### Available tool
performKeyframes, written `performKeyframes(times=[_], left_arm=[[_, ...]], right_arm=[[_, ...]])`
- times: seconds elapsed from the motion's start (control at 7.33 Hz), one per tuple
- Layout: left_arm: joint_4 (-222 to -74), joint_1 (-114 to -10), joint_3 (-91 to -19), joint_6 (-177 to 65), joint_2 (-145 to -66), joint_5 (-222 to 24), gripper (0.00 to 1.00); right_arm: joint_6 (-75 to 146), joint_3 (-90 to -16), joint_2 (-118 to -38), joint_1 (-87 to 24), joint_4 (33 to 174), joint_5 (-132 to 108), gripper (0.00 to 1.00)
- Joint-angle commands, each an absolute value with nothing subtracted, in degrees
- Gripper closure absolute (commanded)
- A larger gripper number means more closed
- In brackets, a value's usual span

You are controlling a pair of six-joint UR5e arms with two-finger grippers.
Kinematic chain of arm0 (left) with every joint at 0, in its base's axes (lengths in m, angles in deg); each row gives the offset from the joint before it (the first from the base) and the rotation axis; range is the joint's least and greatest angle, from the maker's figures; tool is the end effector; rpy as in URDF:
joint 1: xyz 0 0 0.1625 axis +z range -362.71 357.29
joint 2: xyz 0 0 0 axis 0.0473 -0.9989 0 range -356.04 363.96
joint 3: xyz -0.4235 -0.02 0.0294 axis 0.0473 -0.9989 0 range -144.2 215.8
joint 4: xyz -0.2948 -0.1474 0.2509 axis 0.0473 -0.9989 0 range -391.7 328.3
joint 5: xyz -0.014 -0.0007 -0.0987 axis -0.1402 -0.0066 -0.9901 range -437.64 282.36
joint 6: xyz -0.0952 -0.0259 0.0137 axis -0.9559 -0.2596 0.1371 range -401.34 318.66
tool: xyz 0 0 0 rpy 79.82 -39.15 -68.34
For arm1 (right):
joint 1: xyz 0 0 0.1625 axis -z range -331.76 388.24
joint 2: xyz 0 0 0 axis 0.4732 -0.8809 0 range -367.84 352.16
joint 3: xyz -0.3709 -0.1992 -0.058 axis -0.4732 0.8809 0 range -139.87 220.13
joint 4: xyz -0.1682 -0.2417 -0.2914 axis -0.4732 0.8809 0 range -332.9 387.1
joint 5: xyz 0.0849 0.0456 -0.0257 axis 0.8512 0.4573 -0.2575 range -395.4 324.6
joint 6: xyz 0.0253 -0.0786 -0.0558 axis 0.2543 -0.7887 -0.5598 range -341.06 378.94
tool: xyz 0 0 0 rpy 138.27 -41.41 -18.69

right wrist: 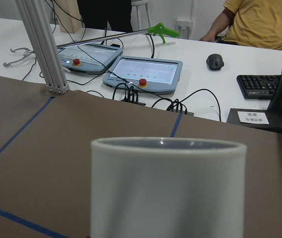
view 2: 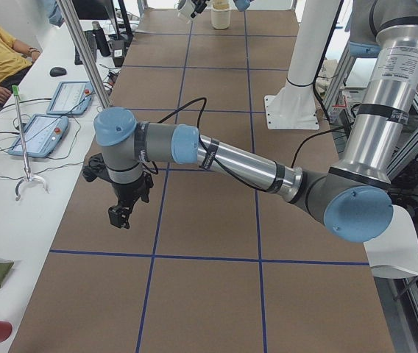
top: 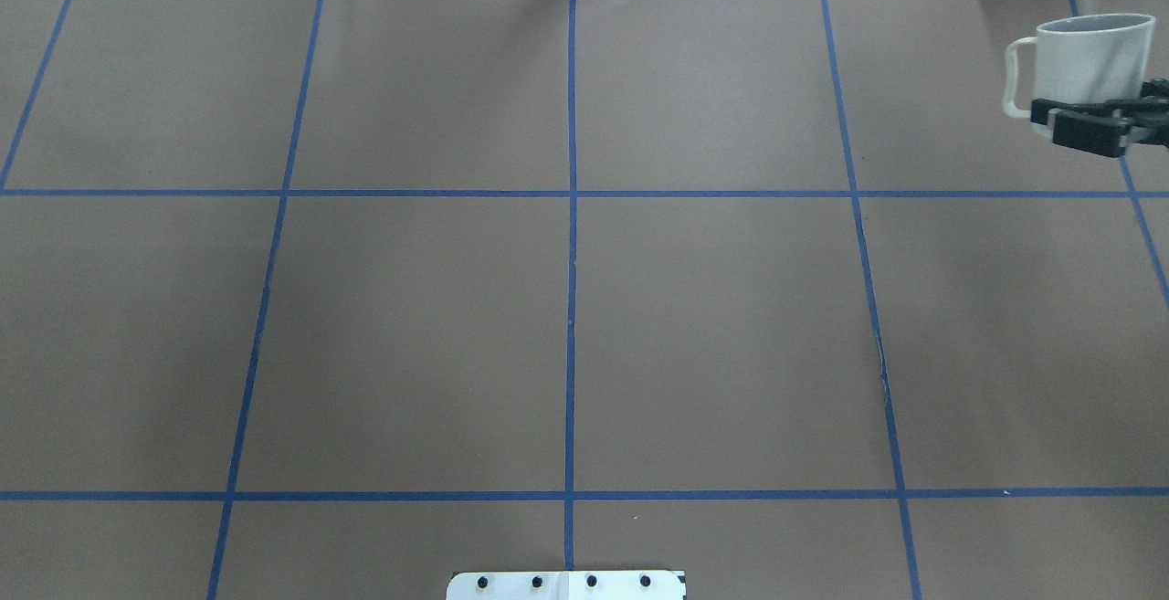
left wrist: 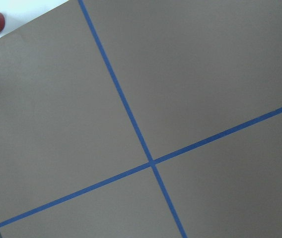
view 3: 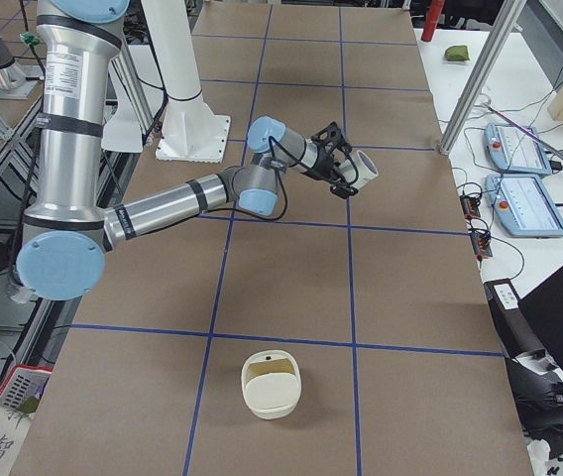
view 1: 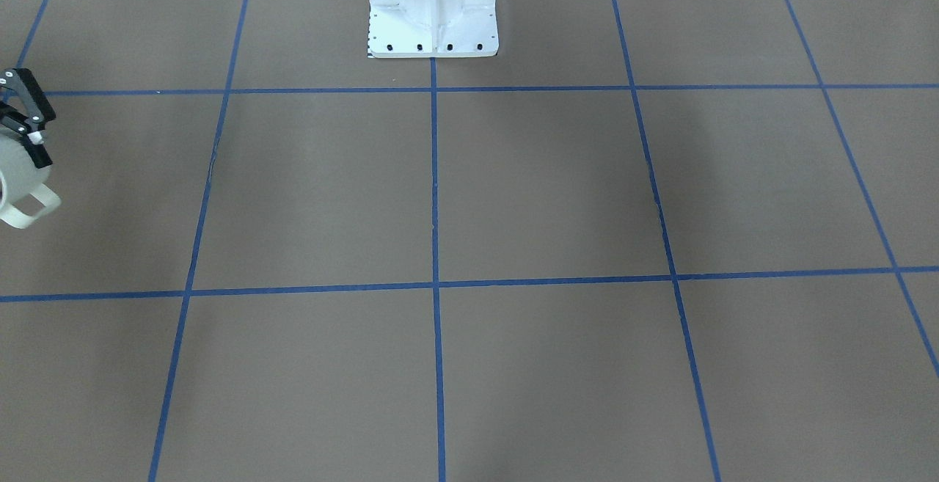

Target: Left arm hands cup to right arm to dump lemon

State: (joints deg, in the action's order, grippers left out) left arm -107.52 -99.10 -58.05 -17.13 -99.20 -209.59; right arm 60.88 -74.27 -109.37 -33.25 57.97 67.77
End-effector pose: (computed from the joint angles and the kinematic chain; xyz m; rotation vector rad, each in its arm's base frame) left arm -0.1302 -0.5640 0.5305 0.2398 0.6966 0.3150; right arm -0.1035 -0.4223 0.4266 0.9064 -0.8830 0.0579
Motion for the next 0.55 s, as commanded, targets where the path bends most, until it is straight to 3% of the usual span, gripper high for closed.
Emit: performKeyframes(times=[0.0, 0.27, 0.41], left_arm=[[-117.1, -100.2, -59.3, -25.7, -93.9, -212.2, 0.0], [-118.3, -100.0, -60.4, -28.7, -93.2, -212.2, 0.0], [-118.3, -99.9, -60.4, -28.7, -93.3, -212.2, 0.0]], right_arm=[[63.6, -66.2, -118.5, -38.2, 37.9, 70.1, 1.0], [75.7, -53.8, -119.4, -40.5, 19.1, 70.3, 1.0], [82.2, -51.7, -121.5, -42.7, 13.8, 70.2, 1.0]])
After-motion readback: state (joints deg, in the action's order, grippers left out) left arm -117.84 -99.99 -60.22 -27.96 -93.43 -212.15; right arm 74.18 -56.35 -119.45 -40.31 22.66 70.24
